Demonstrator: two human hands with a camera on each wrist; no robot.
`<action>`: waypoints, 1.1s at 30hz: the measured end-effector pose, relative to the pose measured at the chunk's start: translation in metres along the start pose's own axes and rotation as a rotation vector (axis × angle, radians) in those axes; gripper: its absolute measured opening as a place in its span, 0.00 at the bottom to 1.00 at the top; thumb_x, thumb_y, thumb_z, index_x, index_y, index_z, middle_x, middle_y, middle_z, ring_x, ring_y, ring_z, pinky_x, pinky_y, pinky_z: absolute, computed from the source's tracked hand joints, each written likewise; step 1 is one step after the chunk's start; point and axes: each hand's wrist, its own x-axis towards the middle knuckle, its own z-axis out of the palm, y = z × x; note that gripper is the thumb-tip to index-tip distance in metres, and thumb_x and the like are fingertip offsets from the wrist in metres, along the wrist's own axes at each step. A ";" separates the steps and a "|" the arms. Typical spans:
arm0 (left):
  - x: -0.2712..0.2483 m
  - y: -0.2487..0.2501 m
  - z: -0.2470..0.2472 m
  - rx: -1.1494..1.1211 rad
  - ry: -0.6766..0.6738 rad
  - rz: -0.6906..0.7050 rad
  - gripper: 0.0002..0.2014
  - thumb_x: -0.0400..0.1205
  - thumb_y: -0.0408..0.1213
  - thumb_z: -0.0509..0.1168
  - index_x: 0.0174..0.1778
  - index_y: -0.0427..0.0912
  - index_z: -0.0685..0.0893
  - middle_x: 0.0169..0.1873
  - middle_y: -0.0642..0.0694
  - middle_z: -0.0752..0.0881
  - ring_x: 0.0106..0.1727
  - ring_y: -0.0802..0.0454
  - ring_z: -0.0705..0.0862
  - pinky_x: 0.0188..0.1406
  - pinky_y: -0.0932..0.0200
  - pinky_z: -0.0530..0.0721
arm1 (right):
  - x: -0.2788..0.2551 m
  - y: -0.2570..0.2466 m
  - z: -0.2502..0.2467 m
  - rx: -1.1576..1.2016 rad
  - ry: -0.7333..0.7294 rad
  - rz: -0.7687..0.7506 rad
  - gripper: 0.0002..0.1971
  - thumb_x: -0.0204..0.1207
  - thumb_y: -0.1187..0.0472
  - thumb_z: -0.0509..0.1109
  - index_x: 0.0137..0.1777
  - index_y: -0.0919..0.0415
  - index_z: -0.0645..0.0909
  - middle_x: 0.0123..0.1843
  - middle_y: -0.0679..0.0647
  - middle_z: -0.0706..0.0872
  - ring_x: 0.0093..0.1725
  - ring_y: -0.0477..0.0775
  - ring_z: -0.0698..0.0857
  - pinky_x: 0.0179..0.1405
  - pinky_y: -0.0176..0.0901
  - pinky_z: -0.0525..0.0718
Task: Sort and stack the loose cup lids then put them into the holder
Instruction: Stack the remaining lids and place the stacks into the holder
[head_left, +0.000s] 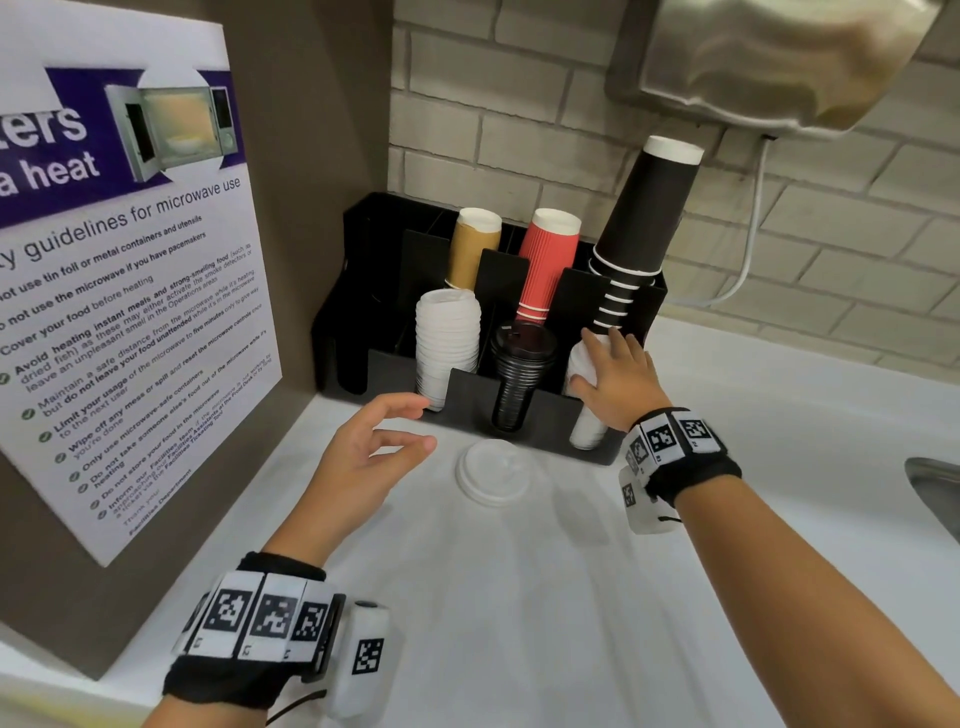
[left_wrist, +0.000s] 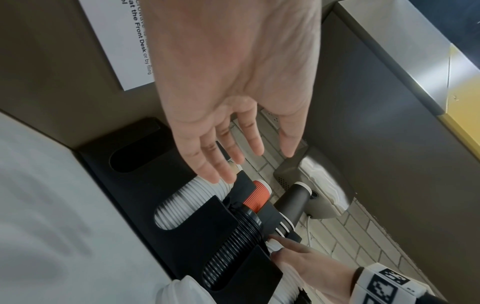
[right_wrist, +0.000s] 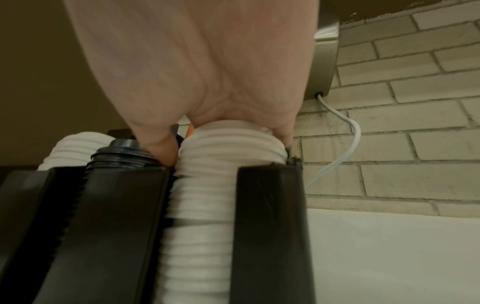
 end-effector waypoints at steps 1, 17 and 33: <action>0.000 0.000 0.001 -0.004 -0.003 0.000 0.15 0.81 0.33 0.71 0.57 0.58 0.84 0.58 0.59 0.84 0.45 0.67 0.86 0.44 0.75 0.81 | -0.001 -0.001 0.001 -0.017 0.004 0.002 0.35 0.84 0.49 0.58 0.86 0.55 0.48 0.85 0.65 0.51 0.83 0.69 0.50 0.82 0.59 0.52; 0.002 0.002 0.002 0.009 -0.020 0.022 0.17 0.81 0.34 0.71 0.52 0.67 0.85 0.54 0.69 0.84 0.46 0.67 0.86 0.43 0.76 0.81 | -0.001 -0.014 0.010 -0.136 -0.003 0.059 0.34 0.84 0.48 0.55 0.86 0.51 0.45 0.85 0.68 0.49 0.83 0.72 0.52 0.80 0.63 0.53; 0.005 0.001 0.003 0.018 0.003 -0.007 0.15 0.81 0.34 0.71 0.58 0.59 0.84 0.56 0.63 0.85 0.48 0.64 0.86 0.48 0.71 0.80 | -0.049 -0.079 0.019 0.204 -0.363 -0.368 0.29 0.76 0.49 0.71 0.76 0.53 0.71 0.66 0.60 0.76 0.66 0.61 0.77 0.65 0.50 0.77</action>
